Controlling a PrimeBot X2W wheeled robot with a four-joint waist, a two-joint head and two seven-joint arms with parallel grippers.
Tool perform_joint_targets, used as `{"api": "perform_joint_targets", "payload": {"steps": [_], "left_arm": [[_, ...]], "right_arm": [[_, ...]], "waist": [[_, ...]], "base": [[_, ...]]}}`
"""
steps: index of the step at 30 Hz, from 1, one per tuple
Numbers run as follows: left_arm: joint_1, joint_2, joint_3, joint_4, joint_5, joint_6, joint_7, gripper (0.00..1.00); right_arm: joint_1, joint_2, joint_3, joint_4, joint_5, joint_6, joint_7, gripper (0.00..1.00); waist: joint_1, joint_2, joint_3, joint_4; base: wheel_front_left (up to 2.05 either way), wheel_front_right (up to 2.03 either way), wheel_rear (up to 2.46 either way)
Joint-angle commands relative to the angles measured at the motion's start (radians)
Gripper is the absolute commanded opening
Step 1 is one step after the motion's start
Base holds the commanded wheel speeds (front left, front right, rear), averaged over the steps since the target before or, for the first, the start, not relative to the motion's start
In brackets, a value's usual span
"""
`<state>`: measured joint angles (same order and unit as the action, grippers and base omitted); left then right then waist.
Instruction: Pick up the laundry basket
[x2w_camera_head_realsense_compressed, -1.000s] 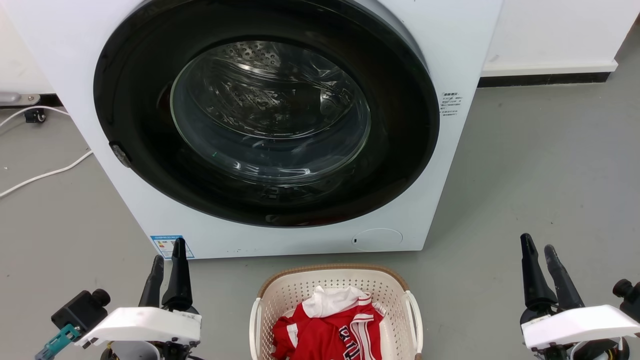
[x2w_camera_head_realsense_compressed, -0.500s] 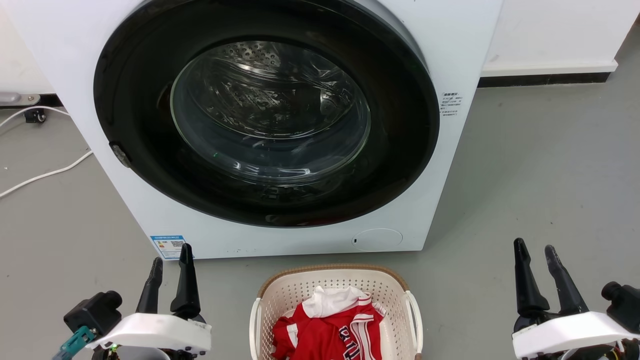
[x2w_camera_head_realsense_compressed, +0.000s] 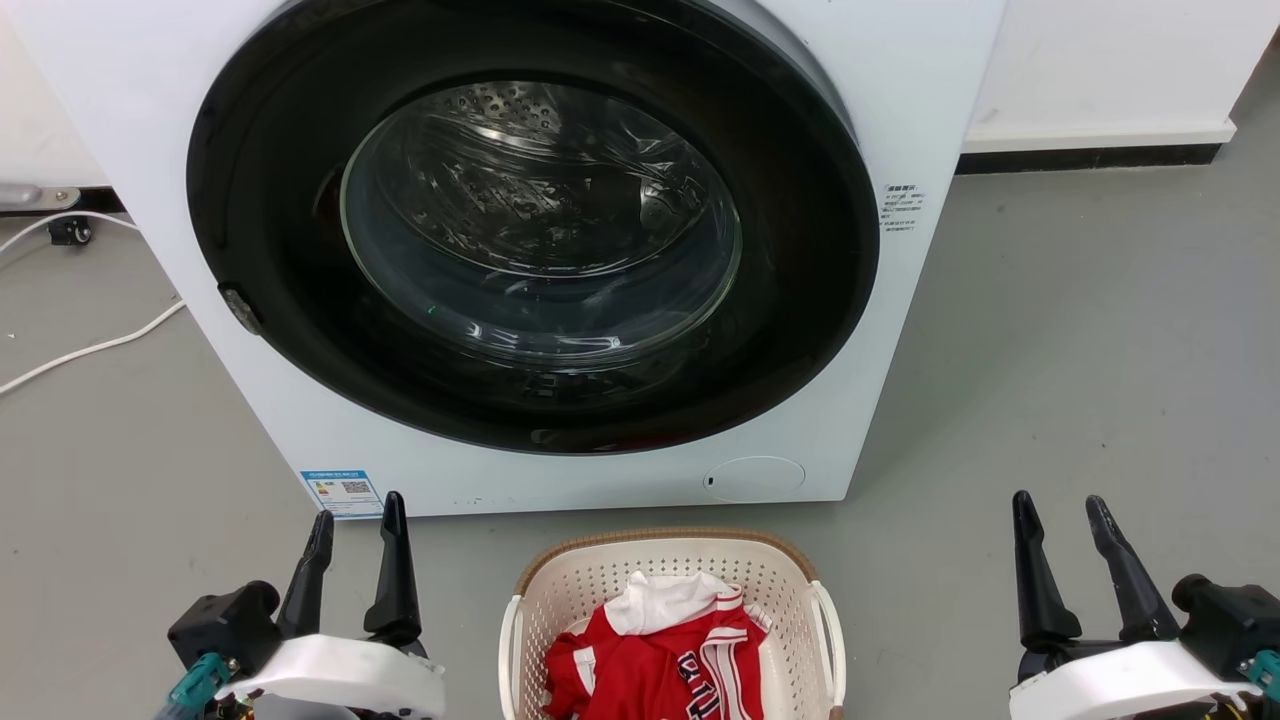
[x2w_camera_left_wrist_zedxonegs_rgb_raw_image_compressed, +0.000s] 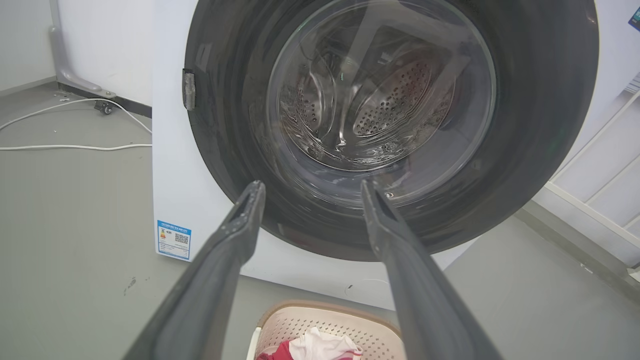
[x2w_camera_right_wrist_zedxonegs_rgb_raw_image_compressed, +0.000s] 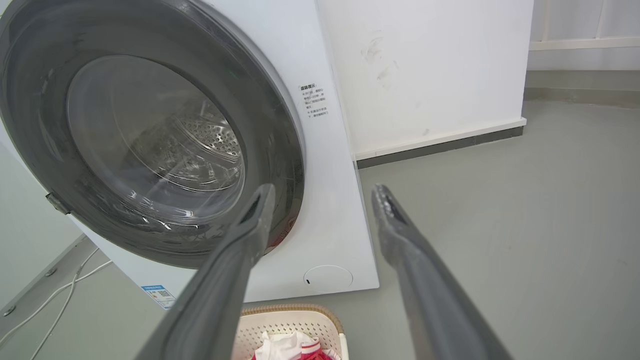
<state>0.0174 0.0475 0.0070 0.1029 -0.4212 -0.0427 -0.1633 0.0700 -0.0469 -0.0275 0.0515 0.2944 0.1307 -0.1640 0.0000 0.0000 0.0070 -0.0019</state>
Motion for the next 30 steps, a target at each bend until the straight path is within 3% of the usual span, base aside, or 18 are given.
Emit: {"api": "perform_joint_targets", "payload": {"steps": [1, 30], "left_arm": [[0.005, 0.005, -0.003, -0.013, 0.034, 0.006, -0.012, 1.0], [0.042, 0.007, -0.005, -0.04, 0.278, -0.005, -0.072, 1.0]], "right_arm": [[0.005, -0.004, 0.002, -0.018, -0.038, 0.0, -0.01, 1.0], [0.047, -0.005, -0.001, -0.085, -0.283, 0.0, -0.071, 1.0]], "waist": [[0.0, 0.0, 0.0, 0.0], [0.0, 0.0, -0.003, 0.004]], "base": [[0.0, 0.0, 0.0], [0.0, 0.0, 0.0]]}}
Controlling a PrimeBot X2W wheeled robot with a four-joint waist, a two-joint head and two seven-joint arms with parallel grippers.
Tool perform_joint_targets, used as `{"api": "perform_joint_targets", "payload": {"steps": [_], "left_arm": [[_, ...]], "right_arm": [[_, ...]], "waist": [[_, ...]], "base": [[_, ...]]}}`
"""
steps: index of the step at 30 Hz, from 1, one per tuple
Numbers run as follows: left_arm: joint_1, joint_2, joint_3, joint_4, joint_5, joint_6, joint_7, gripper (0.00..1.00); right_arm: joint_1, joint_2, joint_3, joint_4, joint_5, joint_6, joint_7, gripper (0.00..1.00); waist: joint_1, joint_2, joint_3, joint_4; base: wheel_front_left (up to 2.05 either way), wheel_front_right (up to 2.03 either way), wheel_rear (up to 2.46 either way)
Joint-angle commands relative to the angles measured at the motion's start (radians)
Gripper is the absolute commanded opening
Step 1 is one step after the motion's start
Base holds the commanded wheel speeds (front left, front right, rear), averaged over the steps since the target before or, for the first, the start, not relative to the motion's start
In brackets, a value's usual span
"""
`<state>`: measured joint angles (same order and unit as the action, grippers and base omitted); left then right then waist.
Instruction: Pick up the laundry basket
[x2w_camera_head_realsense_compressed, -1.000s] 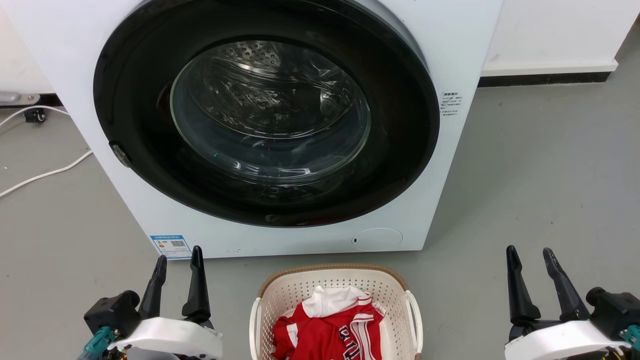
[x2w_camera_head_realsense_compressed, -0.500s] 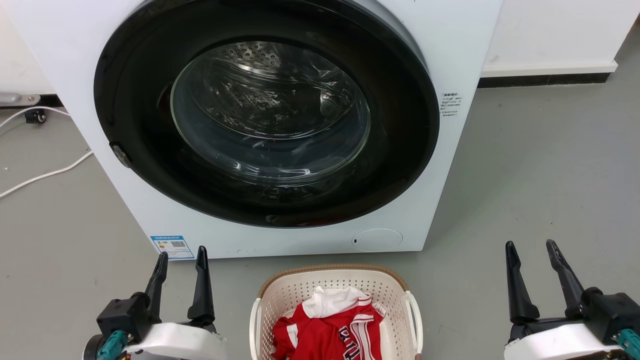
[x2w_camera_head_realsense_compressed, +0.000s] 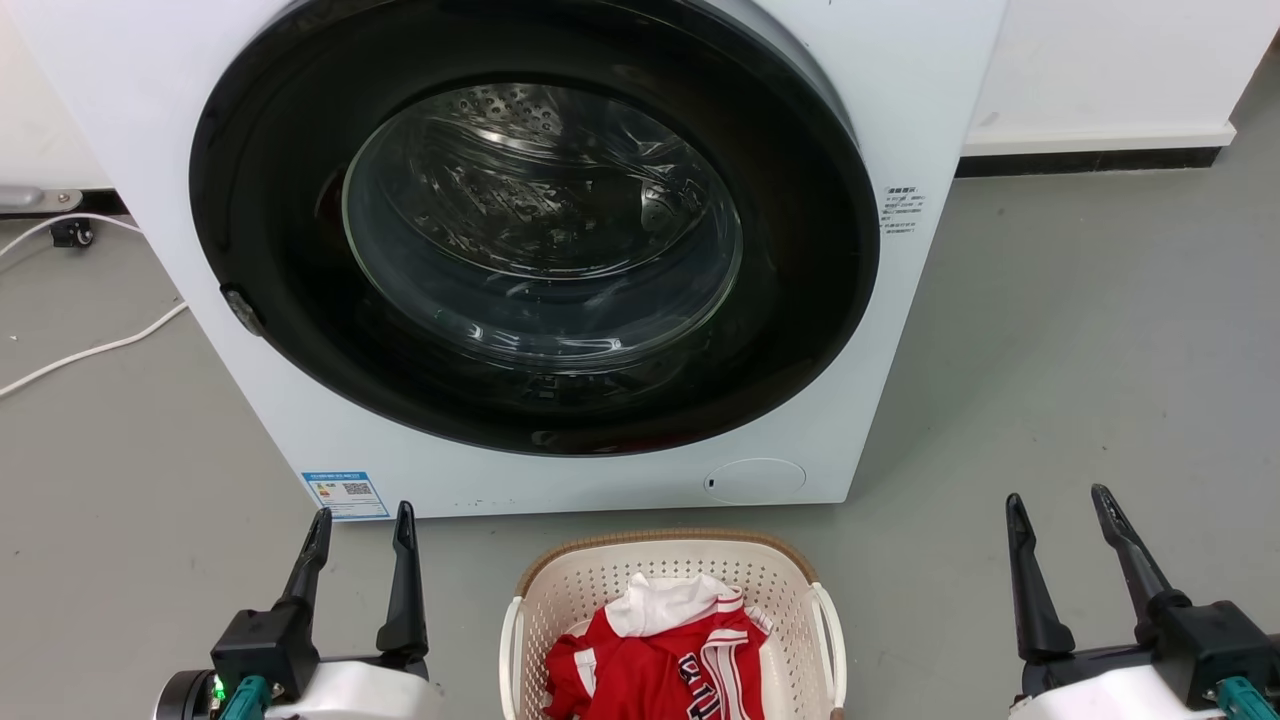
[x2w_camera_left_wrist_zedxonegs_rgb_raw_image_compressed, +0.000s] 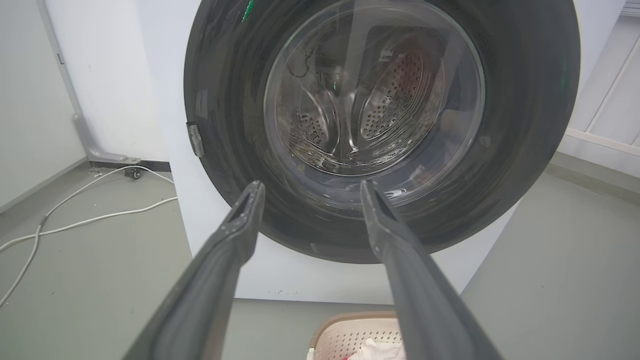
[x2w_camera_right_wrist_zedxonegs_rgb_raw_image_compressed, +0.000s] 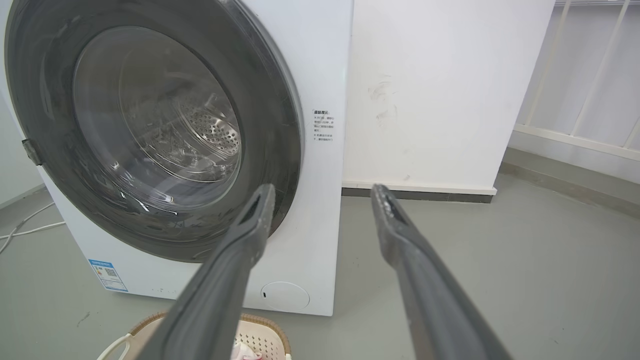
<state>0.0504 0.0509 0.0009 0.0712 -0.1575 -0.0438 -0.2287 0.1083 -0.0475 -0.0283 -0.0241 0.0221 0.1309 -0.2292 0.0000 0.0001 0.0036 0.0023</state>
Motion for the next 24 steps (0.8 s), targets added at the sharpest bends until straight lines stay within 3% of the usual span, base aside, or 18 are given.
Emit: {"api": "perform_joint_targets", "payload": {"steps": [1, 18, 24], "left_arm": [[0.01, 0.004, 0.002, -0.008, 0.022, -0.004, -0.008, 1.0], [0.031, 0.003, 0.014, -0.024, 0.15, -0.004, -0.039, 1.0], [0.035, 0.002, 0.017, -0.019, 0.142, -0.006, -0.037, 1.0]], "right_arm": [[0.012, -0.004, 0.0, -0.011, -0.018, 0.0, -0.008, 1.0], [0.032, -0.005, -0.006, -0.025, -0.141, 0.0, -0.038, 1.0], [0.031, -0.005, -0.013, -0.018, -0.127, 0.0, -0.036, 1.0]], "waist": [[0.0, -0.0001, 0.0, 0.0], [0.0, -0.0001, 0.001, 0.006], [0.0, -0.0001, 0.0, 0.006]], "base": [[0.0, 0.0, 0.0], [0.0, 0.0, 0.0], [0.0, 0.0, 0.0]]}}
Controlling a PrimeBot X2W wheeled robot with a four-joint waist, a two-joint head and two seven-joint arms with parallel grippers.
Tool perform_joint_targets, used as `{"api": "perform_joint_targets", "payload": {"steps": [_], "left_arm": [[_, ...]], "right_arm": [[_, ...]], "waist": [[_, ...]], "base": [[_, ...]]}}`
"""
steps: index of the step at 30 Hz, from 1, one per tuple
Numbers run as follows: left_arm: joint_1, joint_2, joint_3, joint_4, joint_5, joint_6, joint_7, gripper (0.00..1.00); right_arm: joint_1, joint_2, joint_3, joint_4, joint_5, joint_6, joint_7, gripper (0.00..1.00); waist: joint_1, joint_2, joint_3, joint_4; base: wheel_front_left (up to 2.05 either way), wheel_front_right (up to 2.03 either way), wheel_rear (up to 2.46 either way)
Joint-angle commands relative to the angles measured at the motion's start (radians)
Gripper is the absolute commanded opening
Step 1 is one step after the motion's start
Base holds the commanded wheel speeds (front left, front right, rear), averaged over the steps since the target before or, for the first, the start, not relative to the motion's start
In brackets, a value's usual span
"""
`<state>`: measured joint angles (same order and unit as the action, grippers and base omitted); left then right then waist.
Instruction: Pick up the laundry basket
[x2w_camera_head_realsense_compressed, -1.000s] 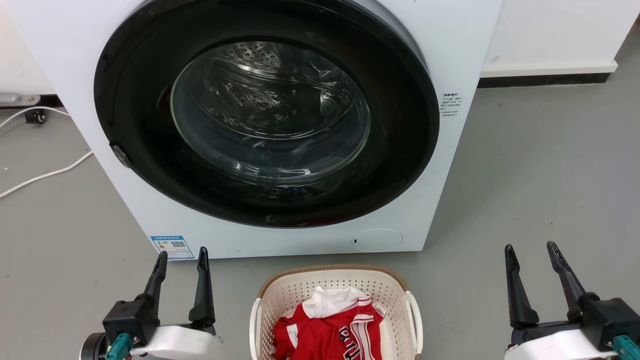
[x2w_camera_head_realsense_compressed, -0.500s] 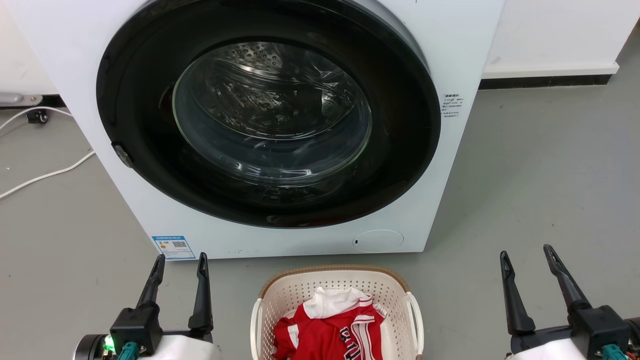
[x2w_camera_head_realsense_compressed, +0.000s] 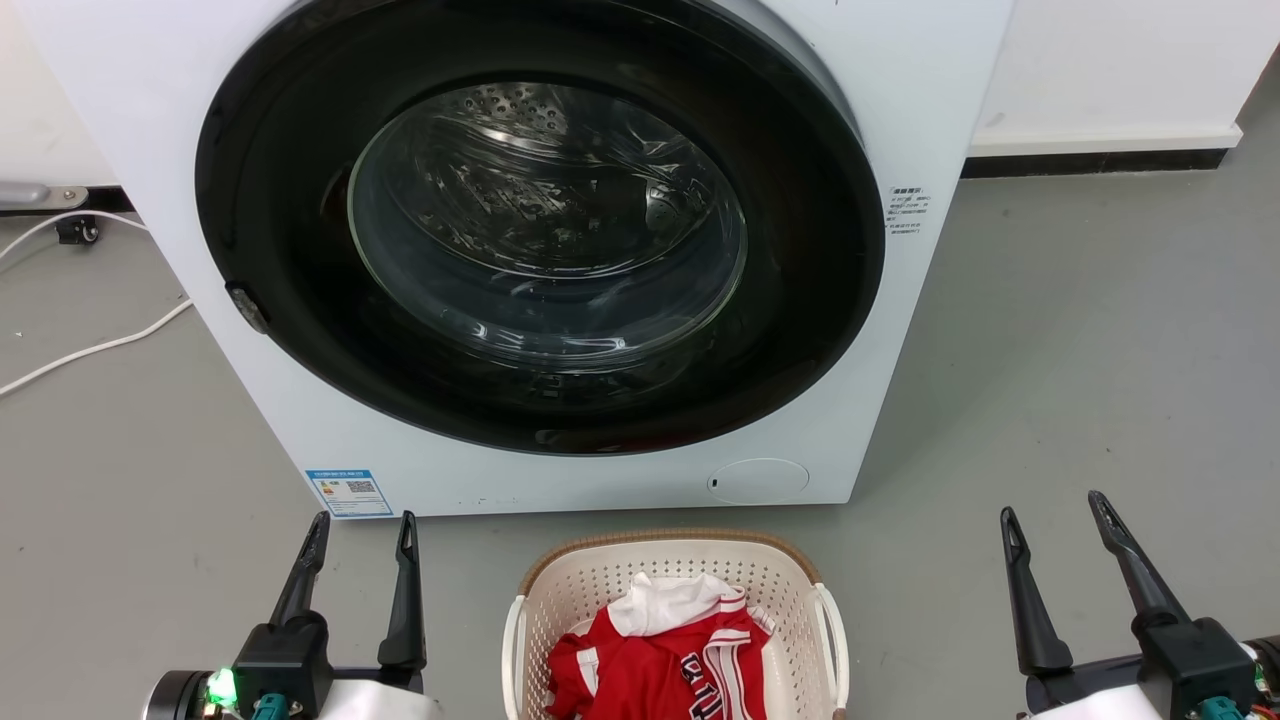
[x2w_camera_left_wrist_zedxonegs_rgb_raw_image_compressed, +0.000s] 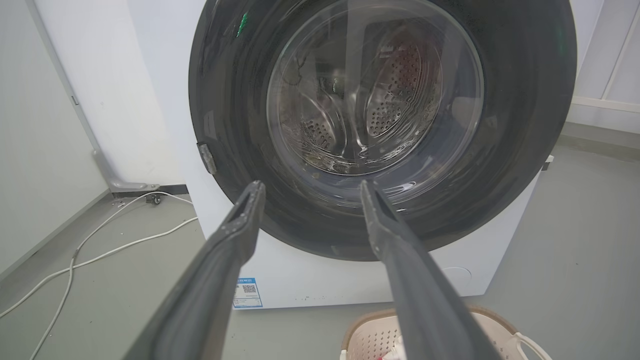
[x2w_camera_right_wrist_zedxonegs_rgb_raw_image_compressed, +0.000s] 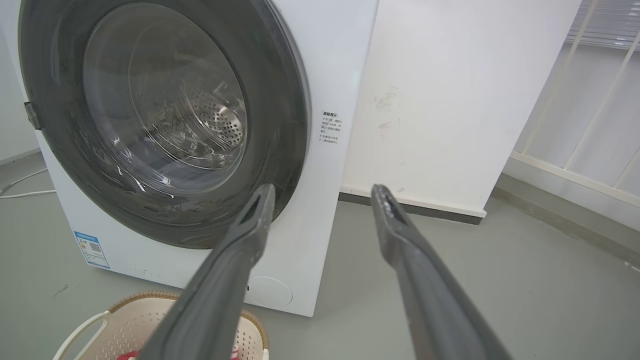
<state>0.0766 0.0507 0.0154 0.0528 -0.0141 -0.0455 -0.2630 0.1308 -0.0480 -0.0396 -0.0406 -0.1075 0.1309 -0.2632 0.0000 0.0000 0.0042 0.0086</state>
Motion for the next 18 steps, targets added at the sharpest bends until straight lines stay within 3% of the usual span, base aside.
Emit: {"api": "perform_joint_targets", "payload": {"steps": [1, 18], "left_arm": [[0.01, 0.002, 0.003, 0.0, -0.002, -0.004, -0.003, 1.0], [0.015, 0.001, 0.001, -0.004, 0.002, 0.005, -0.003, 1.0]], "right_arm": [[0.008, -0.004, -0.003, -0.001, 0.004, 0.0, -0.002, 1.0], [0.01, -0.004, -0.008, 0.002, 0.017, 0.0, -0.002, 1.0]], "waist": [[0.0, 0.0, 0.0, 0.0], [0.0, 0.0, -0.004, -0.001]], "base": [[0.0, 0.0, 0.0], [0.0, 0.0, 0.0]]}}
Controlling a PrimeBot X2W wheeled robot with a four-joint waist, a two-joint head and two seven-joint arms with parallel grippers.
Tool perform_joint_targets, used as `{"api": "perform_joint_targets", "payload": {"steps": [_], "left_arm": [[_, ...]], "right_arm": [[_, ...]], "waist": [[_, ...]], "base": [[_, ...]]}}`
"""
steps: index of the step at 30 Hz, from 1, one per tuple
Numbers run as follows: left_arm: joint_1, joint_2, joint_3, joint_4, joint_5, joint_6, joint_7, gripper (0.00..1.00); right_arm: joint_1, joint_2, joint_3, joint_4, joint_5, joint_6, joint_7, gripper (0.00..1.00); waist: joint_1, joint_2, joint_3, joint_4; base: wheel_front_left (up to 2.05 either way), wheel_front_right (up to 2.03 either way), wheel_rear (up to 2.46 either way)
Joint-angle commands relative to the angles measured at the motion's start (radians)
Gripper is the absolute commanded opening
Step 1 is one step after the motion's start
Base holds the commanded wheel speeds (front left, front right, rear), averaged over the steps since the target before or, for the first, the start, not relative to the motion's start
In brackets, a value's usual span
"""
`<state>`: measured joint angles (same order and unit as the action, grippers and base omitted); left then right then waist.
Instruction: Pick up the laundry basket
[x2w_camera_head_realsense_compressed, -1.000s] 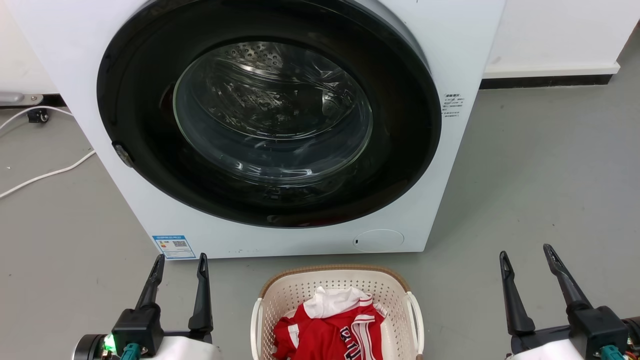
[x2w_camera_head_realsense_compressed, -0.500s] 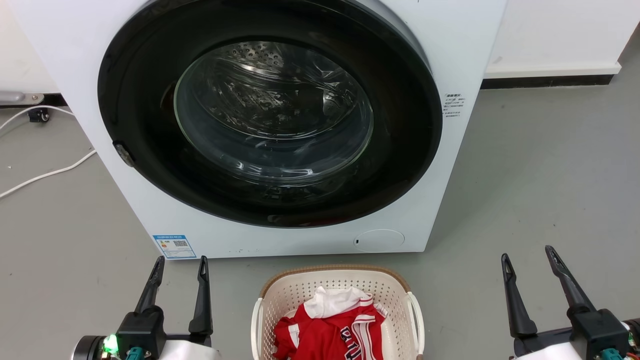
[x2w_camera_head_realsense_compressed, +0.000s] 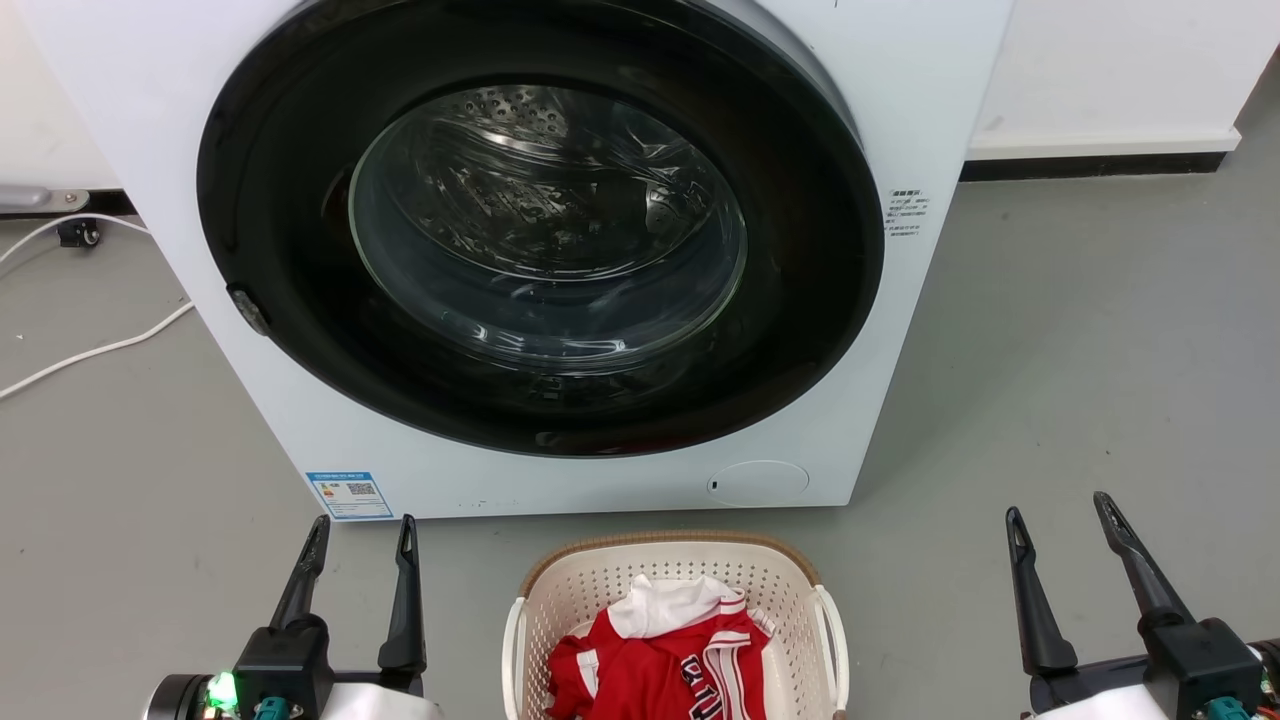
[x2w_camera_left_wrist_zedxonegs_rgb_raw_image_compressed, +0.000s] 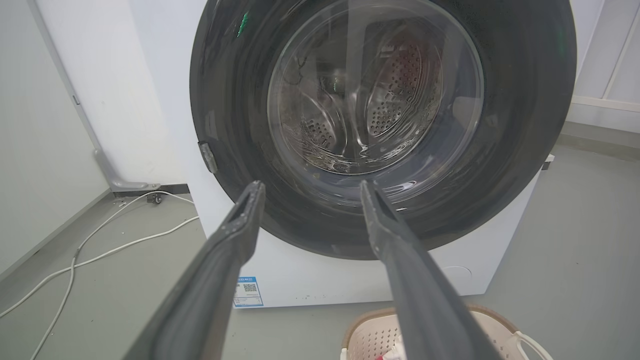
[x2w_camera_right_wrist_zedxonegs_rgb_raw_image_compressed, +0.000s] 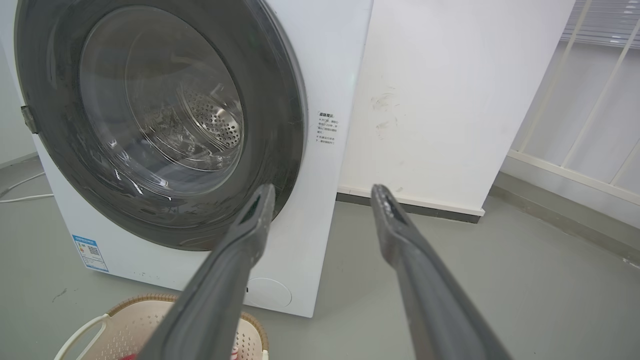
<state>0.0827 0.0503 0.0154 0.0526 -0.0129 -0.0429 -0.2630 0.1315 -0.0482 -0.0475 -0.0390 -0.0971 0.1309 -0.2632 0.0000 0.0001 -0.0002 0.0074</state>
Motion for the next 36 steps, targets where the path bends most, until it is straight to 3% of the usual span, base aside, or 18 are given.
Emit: {"api": "perform_joint_targets", "payload": {"steps": [1, 15, 29, 36], "left_arm": [[0.008, 0.001, 0.001, -0.003, 0.001, 0.003, -0.003, 1.0], [-0.058, 0.001, -0.008, 0.131, -0.045, -0.018, -0.003, 1.0], [-0.36, 0.022, -0.035, 0.439, -0.013, -0.056, -0.003, 1.0], [-0.519, 0.041, -0.053, 0.637, -0.026, -0.072, -0.003, 1.0]], "right_arm": [[0.008, -0.004, 0.0, 0.0, 0.007, 0.0, -0.002, 1.0], [-0.049, -0.003, 0.036, 0.116, -0.004, 0.0, -0.002, 1.0], [-0.34, -0.003, 0.089, 0.362, -0.077, 0.0, -0.002, 1.0], [-0.478, -0.033, 0.131, 0.522, -0.084, 0.0, -0.002, 1.0]], "waist": [[0.0, -0.0001, 0.001, 0.0], [0.0, -0.0001, 0.052, -0.006], [0.0, -0.0001, 0.325, -0.011], [0.0, -0.0001, 0.436, -0.021]], "base": [[0.0, 0.0, 0.0], [0.0, 0.0, 0.0], [0.0, 0.0, 0.0], [0.0, 0.0, 0.0]]}}
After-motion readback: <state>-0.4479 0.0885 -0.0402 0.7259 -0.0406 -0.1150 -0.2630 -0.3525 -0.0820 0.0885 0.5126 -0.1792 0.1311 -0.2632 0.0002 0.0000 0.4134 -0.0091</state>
